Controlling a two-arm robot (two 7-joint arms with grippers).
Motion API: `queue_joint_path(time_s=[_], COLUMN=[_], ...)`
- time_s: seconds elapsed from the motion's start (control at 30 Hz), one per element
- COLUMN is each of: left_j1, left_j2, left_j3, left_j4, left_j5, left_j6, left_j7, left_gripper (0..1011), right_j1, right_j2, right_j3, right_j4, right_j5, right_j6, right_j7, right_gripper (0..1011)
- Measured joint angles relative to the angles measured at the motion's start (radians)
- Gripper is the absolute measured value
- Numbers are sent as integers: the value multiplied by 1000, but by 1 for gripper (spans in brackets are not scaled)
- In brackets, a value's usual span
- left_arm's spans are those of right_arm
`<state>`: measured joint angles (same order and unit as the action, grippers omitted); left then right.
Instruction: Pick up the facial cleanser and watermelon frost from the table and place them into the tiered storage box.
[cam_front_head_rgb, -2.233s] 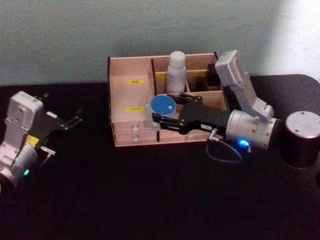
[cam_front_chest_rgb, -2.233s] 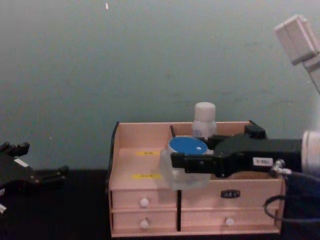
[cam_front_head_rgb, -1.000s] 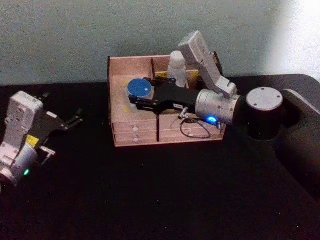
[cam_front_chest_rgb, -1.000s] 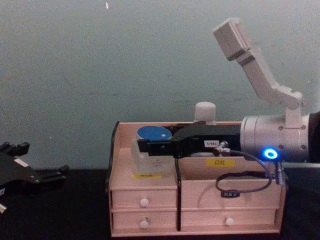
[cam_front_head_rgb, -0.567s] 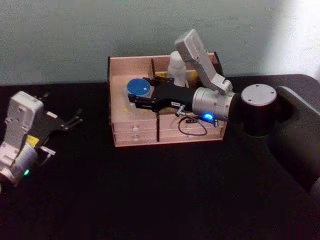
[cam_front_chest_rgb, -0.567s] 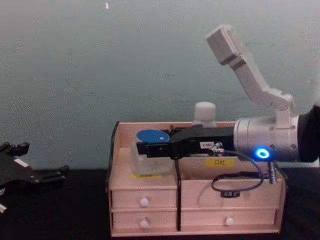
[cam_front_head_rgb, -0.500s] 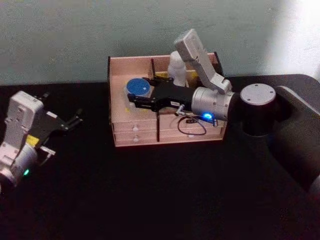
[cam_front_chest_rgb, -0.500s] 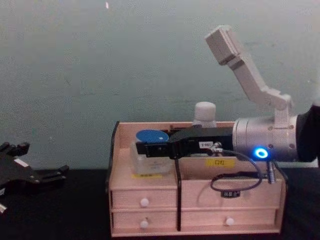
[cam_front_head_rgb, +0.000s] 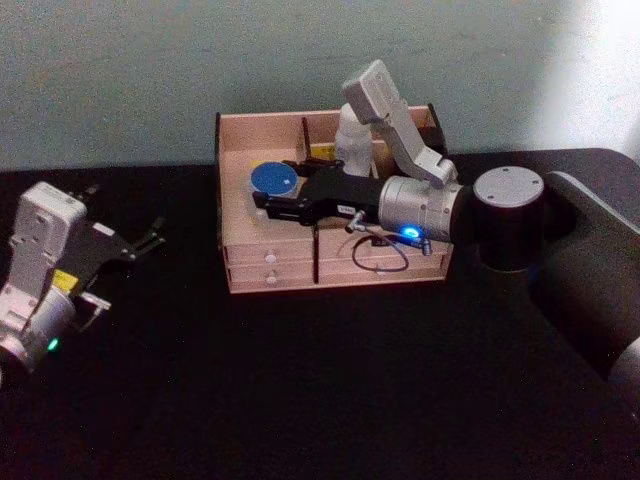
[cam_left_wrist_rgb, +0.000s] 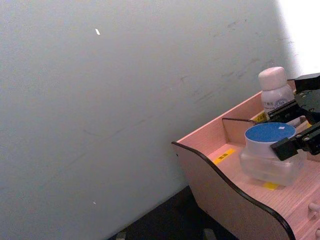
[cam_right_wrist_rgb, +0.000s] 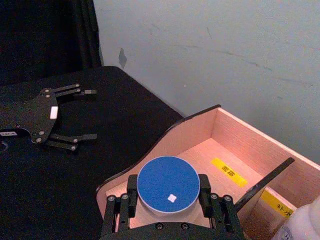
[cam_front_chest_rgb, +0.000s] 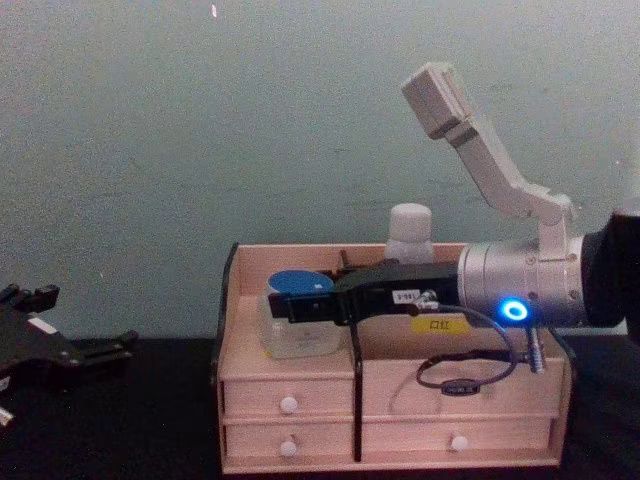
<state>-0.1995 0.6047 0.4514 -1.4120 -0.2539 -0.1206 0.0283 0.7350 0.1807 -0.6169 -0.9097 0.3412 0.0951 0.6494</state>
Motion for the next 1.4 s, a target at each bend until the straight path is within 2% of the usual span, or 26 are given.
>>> queue_joint_path(time_s=[0.33,0.9,1.27,1.4], left_j1=[0,0,0,0], left_j2=[0,0,0,0], left_j3=[0,0,0,0], left_j4=[0,0,0,0], left_j5=[0,0,0,0], left_j6=[0,0,0,0], left_j7=[0,0,0,0], left_gripper=[1001,1001,1001,1001], right_j1=[8,8,7,7], right_j2=[-13,-12,-11,-11], right_j3=[5,4,3,3], right_j4=[21,19,18,18], right_j5=[5,5,5,5], right_j6=[15,15,15,14], right_j7=[8,8,8,8], right_gripper=[712,715,985,1002])
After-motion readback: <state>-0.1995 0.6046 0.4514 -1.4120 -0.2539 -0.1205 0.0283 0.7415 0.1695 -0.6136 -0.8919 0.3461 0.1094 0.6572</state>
